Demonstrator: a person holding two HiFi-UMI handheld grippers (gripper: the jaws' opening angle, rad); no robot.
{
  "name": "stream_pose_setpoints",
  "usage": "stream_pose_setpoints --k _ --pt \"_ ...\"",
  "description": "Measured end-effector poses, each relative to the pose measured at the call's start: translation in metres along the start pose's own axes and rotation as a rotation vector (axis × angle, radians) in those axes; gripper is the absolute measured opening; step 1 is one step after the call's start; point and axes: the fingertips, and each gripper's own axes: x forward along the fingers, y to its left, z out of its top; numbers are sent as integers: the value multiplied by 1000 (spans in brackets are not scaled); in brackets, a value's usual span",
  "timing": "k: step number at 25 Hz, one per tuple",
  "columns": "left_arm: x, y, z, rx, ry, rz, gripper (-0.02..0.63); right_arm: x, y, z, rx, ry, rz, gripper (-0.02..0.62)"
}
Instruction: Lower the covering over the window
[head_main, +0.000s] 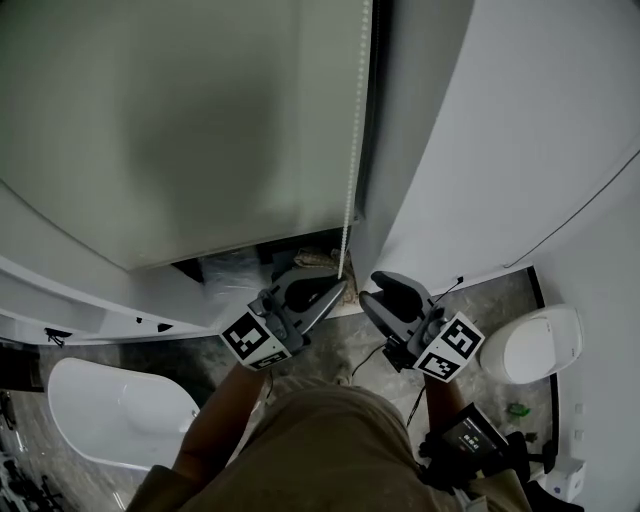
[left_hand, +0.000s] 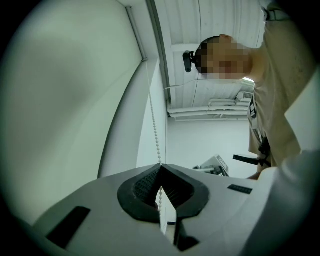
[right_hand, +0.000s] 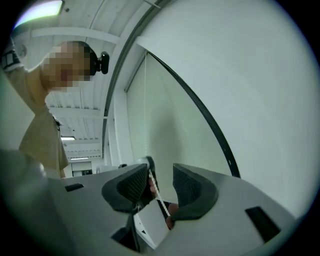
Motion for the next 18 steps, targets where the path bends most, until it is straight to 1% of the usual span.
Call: stream_pose_setpoints --k 3,6,7,9,11,13,15,16,17,18 --pt "5 -20 -31 -25 63 -28 17 9 16 22 -67 -8 2 147" --pt "2 -36 -65 -69 109 -32 17 21 23 18 -152 57 -28 139" --pt "0 -40 -69 -80 112 -31 17 23 23 14 -164 74 -39 116" --pt "-5 -46 -68 -75 113 -32 17 24 21 9 -143 84 -52 31" --pt "-7 -46 -63 -49 124 -37 18 24 19 11 -125 80 -68 17" --pt "-13 -41 -62 -35 145 -32 18 23 17 13 -148 74 -94 15" --pt "-20 -32 -60 -49 147 -29 20 22 13 15 -175 70 -119 14" --pt "-24 -26 -56 -69 134 -27 41 21 12 15 -180 66 -126 14" --pt "-27 -19 -49 -90 111 -21 106 21 10 14 -181 62 -129 13" --pt "-28 -13 -39 -103 82 -14 137 22 9 10 -178 61 -127 12"
